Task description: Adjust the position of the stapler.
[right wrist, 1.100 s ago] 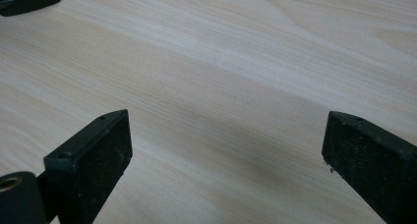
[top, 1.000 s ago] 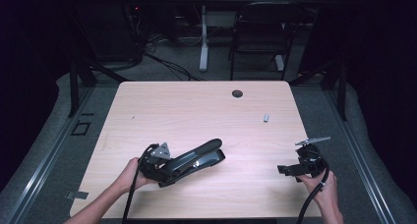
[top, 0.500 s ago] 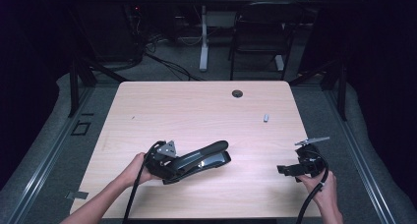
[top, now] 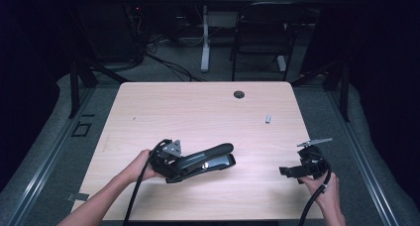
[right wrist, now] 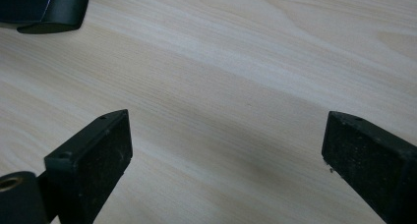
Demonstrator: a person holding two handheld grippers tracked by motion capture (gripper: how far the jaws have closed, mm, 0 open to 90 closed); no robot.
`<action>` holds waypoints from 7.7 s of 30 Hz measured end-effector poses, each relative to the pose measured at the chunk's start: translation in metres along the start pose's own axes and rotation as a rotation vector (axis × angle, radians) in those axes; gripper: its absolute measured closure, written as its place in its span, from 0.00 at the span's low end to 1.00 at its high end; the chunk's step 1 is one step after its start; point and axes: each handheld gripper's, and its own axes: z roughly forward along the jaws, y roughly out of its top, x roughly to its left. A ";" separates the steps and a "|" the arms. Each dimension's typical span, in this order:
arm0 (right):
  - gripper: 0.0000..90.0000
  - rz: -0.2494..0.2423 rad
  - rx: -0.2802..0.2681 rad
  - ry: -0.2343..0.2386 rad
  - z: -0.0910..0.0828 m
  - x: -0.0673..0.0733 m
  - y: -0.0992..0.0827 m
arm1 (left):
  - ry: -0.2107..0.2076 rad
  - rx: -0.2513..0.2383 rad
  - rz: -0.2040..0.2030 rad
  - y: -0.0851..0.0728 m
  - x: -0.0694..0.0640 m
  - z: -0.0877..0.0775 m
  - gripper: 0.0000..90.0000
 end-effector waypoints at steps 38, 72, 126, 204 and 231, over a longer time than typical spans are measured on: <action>0.05 0.002 0.003 -0.004 -0.001 -0.001 -0.002 | 0.039 -0.017 -0.045 0.012 0.010 0.009 0.47; 0.05 0.005 -0.004 -0.002 -0.002 0.000 -0.002 | 0.042 0.045 -0.004 0.007 0.012 0.003 0.49; 0.05 0.007 -0.006 0.012 -0.001 -0.001 -0.003 | -0.018 0.119 -0.024 0.010 0.038 0.009 0.46; 0.07 -0.135 -0.101 0.026 0.010 0.117 0.049 | 0.255 -0.197 -0.250 0.012 -0.032 -0.019 0.10; 0.46 -0.108 -0.320 0.062 0.078 0.135 0.020 | 0.241 -0.275 -0.241 0.039 -0.067 0.010 0.16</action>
